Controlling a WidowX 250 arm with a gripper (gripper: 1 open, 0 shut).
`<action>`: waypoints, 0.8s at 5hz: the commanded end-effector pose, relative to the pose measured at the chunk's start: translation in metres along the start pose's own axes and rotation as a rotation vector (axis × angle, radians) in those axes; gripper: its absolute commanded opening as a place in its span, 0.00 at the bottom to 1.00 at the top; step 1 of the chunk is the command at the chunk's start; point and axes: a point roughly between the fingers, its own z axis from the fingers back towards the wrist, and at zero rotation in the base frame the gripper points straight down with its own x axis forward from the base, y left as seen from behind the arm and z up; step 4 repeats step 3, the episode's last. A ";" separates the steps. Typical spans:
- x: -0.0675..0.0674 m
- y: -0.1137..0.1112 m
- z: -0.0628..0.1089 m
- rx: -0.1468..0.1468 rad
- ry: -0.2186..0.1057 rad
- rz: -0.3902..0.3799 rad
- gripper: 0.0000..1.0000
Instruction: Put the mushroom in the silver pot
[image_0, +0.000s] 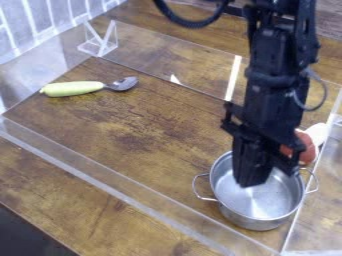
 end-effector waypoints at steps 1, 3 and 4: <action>-0.002 -0.011 0.020 0.005 -0.071 -0.041 0.00; -0.007 -0.013 0.020 -0.014 -0.060 -0.115 0.00; -0.007 -0.013 0.020 -0.014 -0.060 -0.115 0.00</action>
